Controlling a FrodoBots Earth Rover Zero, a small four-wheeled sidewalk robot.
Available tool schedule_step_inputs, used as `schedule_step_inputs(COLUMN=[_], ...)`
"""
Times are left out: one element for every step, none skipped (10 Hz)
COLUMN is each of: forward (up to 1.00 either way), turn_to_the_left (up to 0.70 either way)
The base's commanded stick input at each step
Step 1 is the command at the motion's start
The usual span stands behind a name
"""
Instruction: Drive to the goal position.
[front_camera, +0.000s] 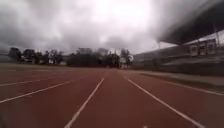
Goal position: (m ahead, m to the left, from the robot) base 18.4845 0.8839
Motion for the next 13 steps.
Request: schedule_step_inputs(forward=[0.67, 0.67, 0.67, 0.67, 0.67, 0.67, 0.67, 0.67, 0.67, 0.67, 0.67, 0.67, 0.67], turn_to_the_left=[0.0, 0.0, 0.0, 0.0, 0.0, 0.0, 0.0, 0.0, 0.0, 0.0, 0.0, 0.0, 0.0])
